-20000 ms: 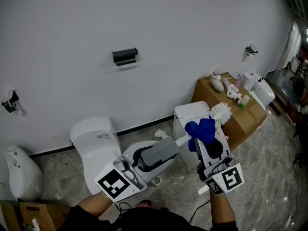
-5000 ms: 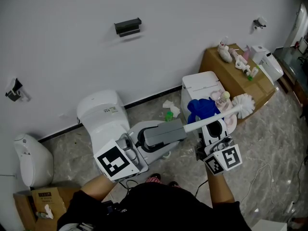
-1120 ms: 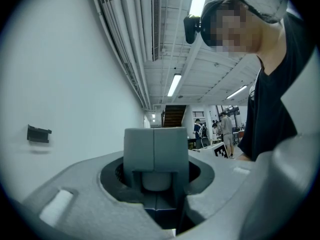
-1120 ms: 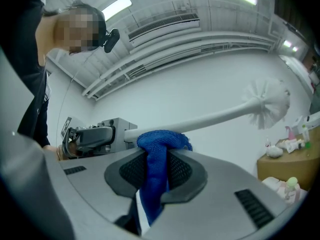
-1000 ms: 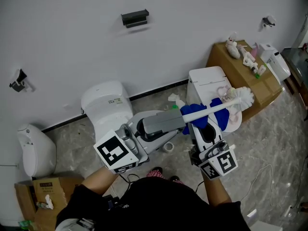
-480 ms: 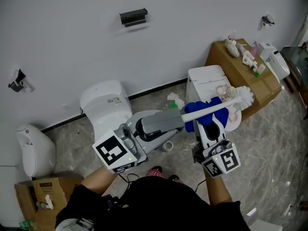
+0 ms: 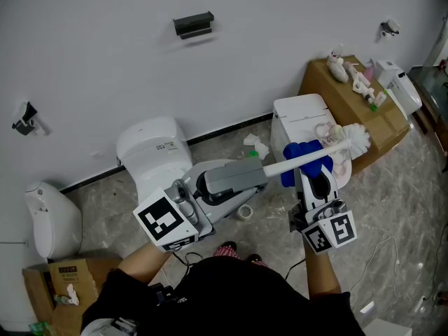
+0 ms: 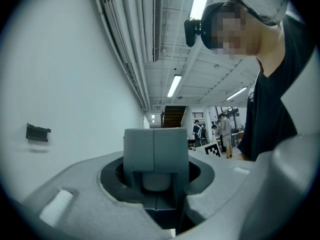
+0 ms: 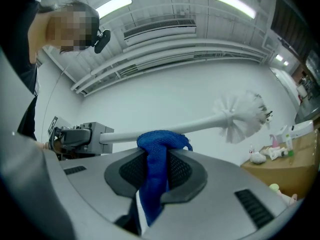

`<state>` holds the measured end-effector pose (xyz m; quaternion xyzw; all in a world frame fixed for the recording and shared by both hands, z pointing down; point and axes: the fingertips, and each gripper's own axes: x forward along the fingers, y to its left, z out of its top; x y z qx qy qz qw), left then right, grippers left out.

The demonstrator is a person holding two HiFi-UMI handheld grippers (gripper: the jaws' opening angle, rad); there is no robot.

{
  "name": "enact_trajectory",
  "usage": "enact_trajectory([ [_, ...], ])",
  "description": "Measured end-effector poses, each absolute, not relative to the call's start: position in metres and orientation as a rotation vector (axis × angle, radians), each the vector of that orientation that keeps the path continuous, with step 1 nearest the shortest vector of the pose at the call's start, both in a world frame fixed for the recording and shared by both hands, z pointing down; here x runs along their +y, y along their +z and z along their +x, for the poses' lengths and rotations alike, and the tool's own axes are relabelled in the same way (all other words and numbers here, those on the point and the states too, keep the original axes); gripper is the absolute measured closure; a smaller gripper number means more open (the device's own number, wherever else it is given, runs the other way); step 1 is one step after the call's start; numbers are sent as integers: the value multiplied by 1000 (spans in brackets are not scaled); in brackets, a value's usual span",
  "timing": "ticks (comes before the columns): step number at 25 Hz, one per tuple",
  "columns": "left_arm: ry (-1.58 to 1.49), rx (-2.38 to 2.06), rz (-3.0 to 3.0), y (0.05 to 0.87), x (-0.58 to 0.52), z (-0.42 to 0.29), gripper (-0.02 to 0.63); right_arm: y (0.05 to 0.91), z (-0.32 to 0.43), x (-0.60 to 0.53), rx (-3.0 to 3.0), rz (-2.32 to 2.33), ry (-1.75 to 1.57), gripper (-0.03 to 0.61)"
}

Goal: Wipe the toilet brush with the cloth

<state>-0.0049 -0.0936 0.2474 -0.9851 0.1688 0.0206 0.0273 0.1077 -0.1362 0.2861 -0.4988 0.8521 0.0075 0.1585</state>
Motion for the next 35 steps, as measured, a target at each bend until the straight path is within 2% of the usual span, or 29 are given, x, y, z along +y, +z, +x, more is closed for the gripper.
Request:
enact_trajectory([
  [25, 107, 463, -3047, 243, -91, -8, 454, 286, 170, -145, 2339, -1624, 41, 500],
  [35, 72, 469, -3059, 246, -94, -13, 454, 288, 157, -141, 2352, -1630, 25, 500],
])
